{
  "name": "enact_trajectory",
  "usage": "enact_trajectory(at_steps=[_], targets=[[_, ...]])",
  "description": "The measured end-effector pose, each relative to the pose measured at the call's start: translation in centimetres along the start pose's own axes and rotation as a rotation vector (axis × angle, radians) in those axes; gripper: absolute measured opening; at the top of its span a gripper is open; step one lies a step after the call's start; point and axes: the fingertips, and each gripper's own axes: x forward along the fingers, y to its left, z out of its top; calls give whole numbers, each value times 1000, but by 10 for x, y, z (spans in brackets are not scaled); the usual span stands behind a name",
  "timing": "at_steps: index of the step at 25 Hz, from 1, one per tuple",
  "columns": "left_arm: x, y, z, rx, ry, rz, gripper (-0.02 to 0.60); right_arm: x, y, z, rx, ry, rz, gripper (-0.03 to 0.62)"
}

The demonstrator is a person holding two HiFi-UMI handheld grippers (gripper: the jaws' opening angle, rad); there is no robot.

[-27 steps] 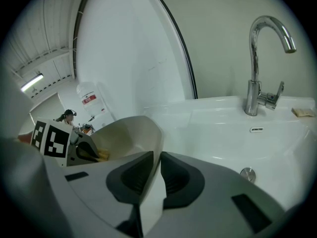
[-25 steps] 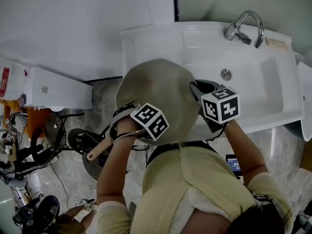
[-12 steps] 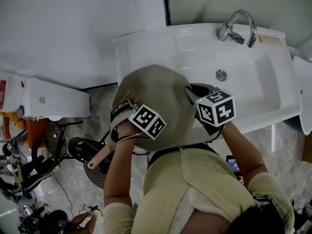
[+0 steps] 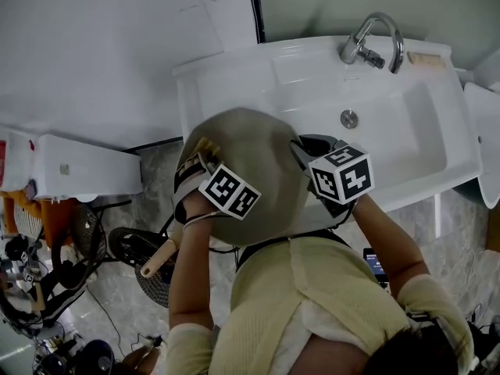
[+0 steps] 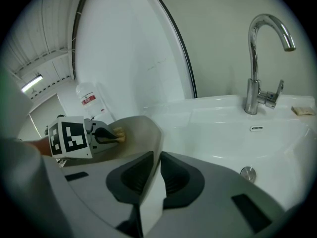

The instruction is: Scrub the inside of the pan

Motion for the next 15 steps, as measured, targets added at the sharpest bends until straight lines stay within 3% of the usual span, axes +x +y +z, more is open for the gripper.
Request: enact_trajectory(at_steps=[4, 15], targets=[[4, 3, 11, 49, -47, 59, 81, 0, 0, -1, 2, 2, -2, 48], [6, 8, 41, 22, -183, 91, 81, -1, -1, -1, 4, 5, 1, 48]])
